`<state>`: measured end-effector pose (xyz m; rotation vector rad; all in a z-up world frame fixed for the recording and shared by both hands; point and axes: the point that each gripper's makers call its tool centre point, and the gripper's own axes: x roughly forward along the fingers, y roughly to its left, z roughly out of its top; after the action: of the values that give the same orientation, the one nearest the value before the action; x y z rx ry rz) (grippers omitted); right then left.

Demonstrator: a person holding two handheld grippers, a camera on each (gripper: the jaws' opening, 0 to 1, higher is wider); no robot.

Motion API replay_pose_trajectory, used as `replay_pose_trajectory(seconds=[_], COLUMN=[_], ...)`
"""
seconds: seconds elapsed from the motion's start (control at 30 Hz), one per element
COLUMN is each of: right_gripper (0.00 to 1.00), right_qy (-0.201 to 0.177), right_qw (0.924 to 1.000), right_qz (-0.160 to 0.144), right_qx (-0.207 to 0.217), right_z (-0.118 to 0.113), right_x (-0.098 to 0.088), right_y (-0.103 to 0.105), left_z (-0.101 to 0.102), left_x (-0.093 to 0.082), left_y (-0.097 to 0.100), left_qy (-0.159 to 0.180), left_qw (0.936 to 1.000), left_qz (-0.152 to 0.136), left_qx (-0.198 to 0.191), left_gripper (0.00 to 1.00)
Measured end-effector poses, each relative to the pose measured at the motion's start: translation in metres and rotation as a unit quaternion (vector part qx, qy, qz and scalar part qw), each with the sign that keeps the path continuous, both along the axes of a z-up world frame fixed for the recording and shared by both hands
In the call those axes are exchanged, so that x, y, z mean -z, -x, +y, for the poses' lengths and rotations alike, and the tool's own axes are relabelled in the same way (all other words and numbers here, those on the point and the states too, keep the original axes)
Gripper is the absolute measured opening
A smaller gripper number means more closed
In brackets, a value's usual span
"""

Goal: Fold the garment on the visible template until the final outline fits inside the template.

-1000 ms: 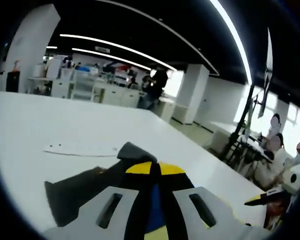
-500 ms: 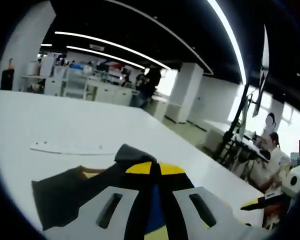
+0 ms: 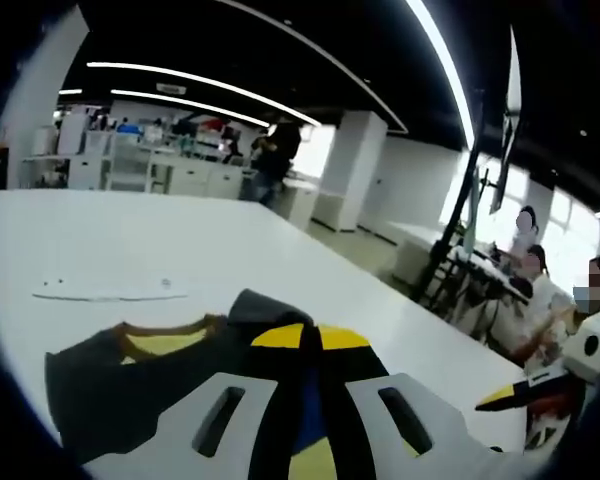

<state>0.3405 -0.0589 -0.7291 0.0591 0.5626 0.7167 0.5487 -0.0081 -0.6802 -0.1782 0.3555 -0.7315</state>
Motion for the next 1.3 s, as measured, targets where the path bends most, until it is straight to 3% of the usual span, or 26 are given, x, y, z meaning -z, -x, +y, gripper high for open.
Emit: replay_pose_trajectory(seconds=[0.37, 0.67, 0.73, 0.87, 0.97, 1.13, 1.3], right_gripper=[0.99, 0.99, 0.99, 0.99, 0.99, 0.99, 0.99], right_qy=[-0.001, 0.001, 0.001, 0.002, 0.002, 0.002, 0.005], right_qw=[1.0, 1.0, 1.0, 0.9999, 1.0, 0.9999, 1.0], right_qz=[0.001, 0.0, 0.0, 0.001, 0.0, -0.001, 0.0], right_qx=[0.006, 0.008, 0.009, 0.01, 0.01, 0.012, 0.006], right_z=[-0.002, -0.005, -0.005, -0.006, -0.005, -0.006, -0.005], right_x=[0.002, 0.003, 0.003, 0.003, 0.003, 0.002, 0.002], right_y=[0.001, 0.001, 0.001, 0.001, 0.001, 0.002, 0.003], left_z=[-0.023, -0.033, -0.035, -0.042, -0.048, -0.051, -0.048], left_x=[0.023, 0.046, 0.056, 0.064, 0.065, 0.066, 0.059], left_y=[0.016, 0.018, 0.02, 0.021, 0.024, 0.032, 0.035], left_qy=[-0.016, -0.026, -0.045, -0.04, -0.054, -0.058, -0.062], left_qw=[0.9992, 0.9977, 0.9962, 0.9953, 0.9942, 0.9929, 0.9922], left_qz=[0.018, 0.046, 0.054, 0.063, 0.043, 0.039, 0.018], left_qx=[0.03, 0.043, 0.052, 0.062, 0.082, 0.097, 0.106], left_gripper=[0.0, 0.0, 0.0, 0.01, 0.07, 0.22, 0.44])
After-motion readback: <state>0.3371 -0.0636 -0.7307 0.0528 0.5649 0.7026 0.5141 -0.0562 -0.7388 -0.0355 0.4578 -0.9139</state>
